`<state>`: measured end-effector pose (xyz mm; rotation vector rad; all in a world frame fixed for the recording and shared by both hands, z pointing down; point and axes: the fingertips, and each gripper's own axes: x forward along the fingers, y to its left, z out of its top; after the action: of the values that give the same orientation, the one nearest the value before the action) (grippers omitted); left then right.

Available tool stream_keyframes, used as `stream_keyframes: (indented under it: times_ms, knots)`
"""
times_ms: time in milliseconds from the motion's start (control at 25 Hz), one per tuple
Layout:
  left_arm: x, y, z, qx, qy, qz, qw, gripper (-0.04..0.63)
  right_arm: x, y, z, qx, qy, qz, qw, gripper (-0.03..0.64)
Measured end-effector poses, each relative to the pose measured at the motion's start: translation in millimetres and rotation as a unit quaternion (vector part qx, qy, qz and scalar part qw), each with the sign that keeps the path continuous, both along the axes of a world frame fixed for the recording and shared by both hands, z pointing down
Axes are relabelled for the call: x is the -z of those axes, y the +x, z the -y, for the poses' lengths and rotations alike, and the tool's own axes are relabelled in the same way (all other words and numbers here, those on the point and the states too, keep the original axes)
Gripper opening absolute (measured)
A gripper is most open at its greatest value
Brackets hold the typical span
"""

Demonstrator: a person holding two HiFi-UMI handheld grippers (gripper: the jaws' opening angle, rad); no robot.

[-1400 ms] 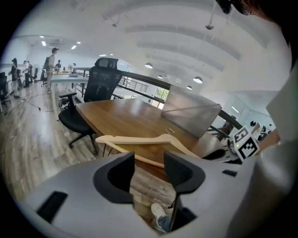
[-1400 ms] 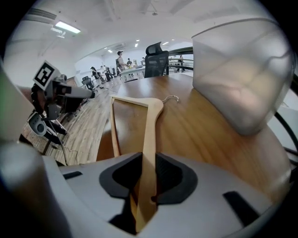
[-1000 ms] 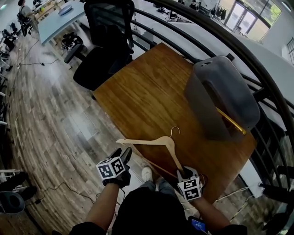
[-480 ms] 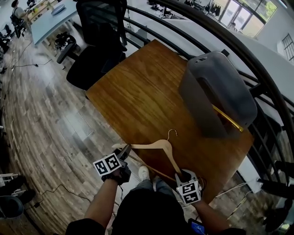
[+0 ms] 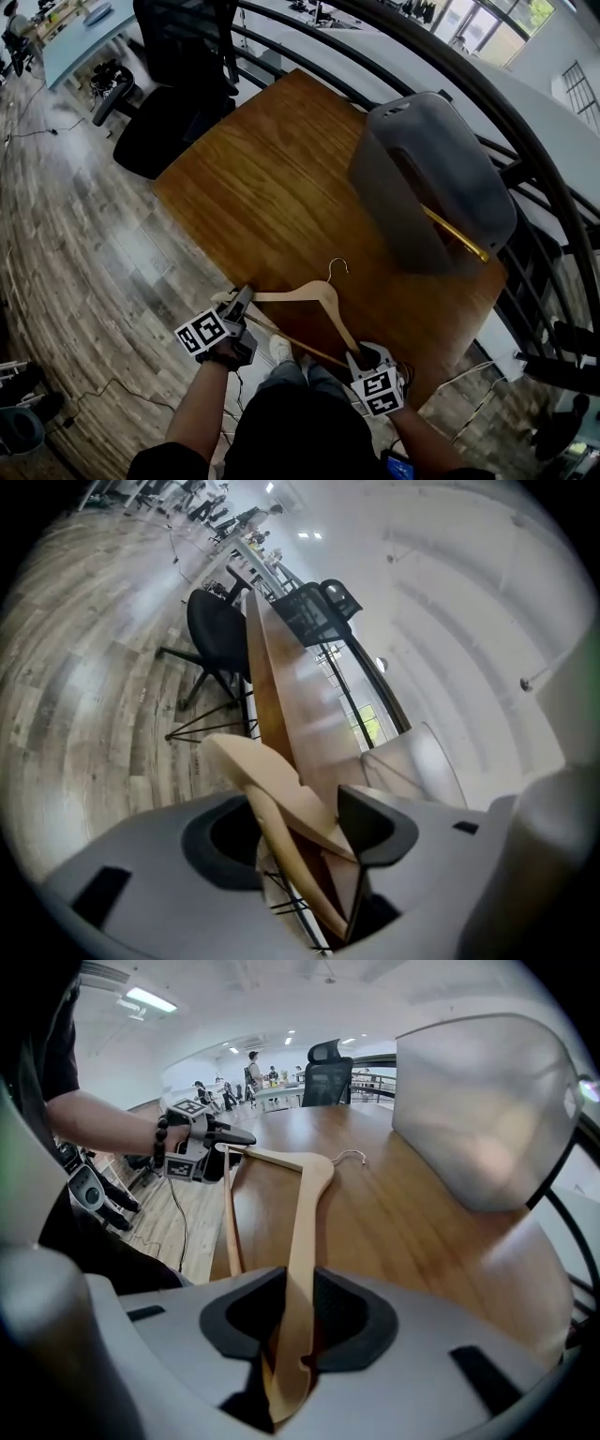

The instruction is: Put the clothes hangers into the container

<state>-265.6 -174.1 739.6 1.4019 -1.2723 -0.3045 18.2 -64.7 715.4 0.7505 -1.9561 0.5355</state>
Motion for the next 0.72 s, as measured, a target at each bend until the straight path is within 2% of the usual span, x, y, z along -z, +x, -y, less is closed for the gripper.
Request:
stream_keyframes:
  times_ms: [80, 160, 280, 400, 480, 600, 720]
  knots:
    - [4, 1, -1, 0.002, -0.005, 0.009, 0.9999, 0.217, 0, 0, 0, 0.002, 0.003, -0.003, 1.0, 0.089]
    - [10, -2, -4, 0.022, -0.007, 0.003, 0.9997, 0.19, -2, -1, -1, 0.005, 0.003, -0.005, 1.0, 0.089]
    - [28, -8, -9, 0.055, 0.006, -0.014, 0.9984, 0.136, -1, -1, -1, 0.003, 0.003, -0.001, 1.0, 0.087]
    - [48, -11, -10, 0.063, 0.03, -0.031, 0.997, 0.096, 1, 1, -2, 0.0, 0.006, 0.0, 1.0, 0.087]
    - [63, -9, -9, 0.075, 0.05, -0.074, 0.9932, 0.075, 1, 2, -2, -0.001, 0.011, 0.0, 1.0, 0.089]
    - [87, 3, -4, 0.092, 0.074, -0.145, 0.9824, 0.06, 4, 5, 2, -0.008, 0.024, 0.002, 1.0, 0.091]
    - [107, 16, 2, 0.084, 0.091, -0.169, 0.9779, 0.06, 13, 12, 8, -0.034, 0.039, 0.025, 0.998, 0.094]
